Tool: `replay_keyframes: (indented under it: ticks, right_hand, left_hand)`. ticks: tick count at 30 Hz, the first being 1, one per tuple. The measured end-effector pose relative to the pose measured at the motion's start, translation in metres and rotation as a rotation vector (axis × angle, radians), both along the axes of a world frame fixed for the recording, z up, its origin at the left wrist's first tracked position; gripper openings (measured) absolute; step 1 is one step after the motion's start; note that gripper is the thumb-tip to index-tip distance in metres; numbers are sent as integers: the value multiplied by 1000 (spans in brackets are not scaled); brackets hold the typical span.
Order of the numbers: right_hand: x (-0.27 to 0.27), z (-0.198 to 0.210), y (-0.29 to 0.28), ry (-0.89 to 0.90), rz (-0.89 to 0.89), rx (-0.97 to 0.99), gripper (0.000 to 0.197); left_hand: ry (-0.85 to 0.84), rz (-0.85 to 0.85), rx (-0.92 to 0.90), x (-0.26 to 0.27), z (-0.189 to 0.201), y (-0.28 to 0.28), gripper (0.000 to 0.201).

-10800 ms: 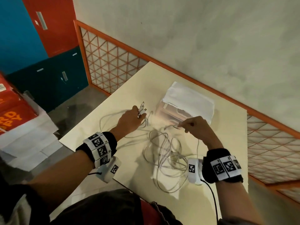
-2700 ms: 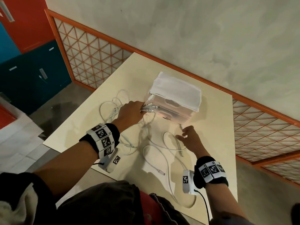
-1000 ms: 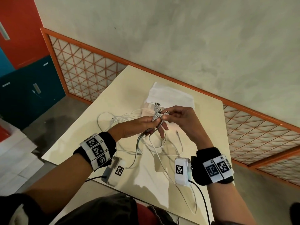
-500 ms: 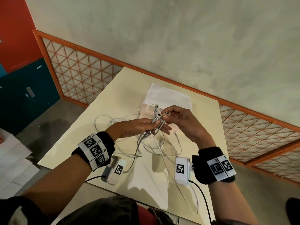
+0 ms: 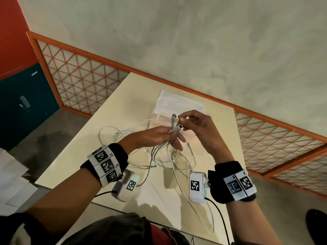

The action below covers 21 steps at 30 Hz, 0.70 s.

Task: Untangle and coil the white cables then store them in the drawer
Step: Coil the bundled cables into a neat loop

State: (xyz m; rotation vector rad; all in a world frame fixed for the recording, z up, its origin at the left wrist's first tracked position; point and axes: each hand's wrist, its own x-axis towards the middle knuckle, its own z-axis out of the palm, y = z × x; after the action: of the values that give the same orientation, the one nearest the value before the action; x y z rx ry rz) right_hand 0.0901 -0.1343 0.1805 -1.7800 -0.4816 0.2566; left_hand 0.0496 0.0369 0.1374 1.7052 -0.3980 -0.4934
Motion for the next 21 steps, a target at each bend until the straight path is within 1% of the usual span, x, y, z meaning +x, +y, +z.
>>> replay_keyframes:
  ticks: [4,7,11,17,21]
  right_hand:
    - [2,-4,0,46,15,72,4]
    - [4,-7,-1,58,16,102,5]
    - [5,-10,-1,84,42,121,8]
    - [9,-8,-6,102,134,15,8]
    - [13,-10,-9,101,124,5,11]
  left_hand:
    - [20,85,-49,2,-2,-5,45]
    - [56,43,-75,2,-1,-7,46]
    - [98,2,-50,5,0,-6,48]
    - [159,-65,-2,9,-6,-3,50]
    - [172,-35,2,12,-6,-4,47]
